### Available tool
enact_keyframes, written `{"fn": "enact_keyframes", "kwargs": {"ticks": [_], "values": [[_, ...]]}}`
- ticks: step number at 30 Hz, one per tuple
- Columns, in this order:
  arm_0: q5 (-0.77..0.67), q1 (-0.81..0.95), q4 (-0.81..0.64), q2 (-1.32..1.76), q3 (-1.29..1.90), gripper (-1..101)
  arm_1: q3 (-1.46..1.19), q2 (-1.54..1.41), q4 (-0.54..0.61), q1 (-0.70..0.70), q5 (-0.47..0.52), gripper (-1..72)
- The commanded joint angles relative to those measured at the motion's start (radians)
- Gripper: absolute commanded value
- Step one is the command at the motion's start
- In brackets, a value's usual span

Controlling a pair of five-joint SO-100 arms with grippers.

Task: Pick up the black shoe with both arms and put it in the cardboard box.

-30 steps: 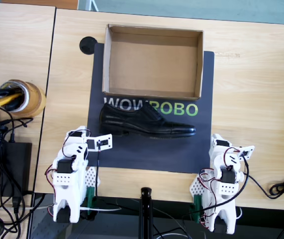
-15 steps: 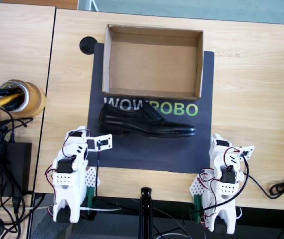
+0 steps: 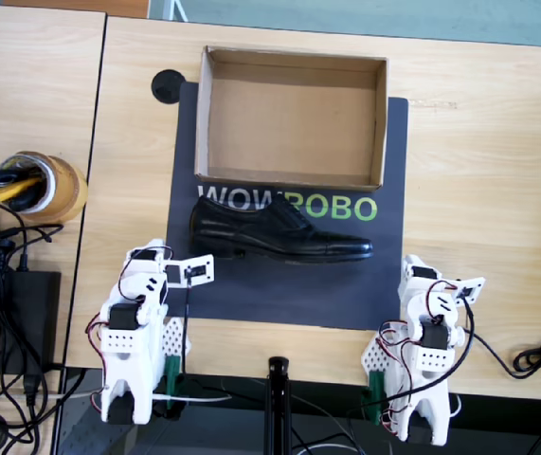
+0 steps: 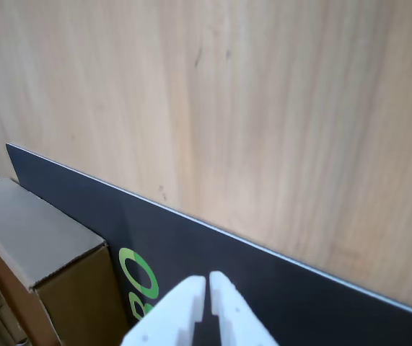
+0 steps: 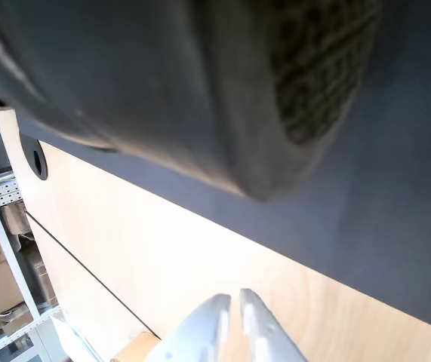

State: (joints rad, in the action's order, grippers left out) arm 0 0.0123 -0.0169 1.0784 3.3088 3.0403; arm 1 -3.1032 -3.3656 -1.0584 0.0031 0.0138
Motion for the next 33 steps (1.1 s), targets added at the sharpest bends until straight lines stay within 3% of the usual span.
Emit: {"fn": "enact_keyframes", "kwargs": {"ticks": [1,12,18,33], "values": [[0.009,-0.008,0.0,0.018,-0.035,0,0.048,-0.046,-0.006,0.044,0.031,-0.2],[0.015,0.006,0.032,-0.002,-0.158,0,0.367,0.156,-0.055,0.058,0.058,-0.2],[0.017,0.011,0.032,-0.196,-0.337,0,0.584,0.333,-0.12,0.049,0.058,-0.2],[-0.029,0.107,0.224,-0.615,-0.917,0,1.186,0.747,-0.479,-0.064,0.095,-0.2]]}}
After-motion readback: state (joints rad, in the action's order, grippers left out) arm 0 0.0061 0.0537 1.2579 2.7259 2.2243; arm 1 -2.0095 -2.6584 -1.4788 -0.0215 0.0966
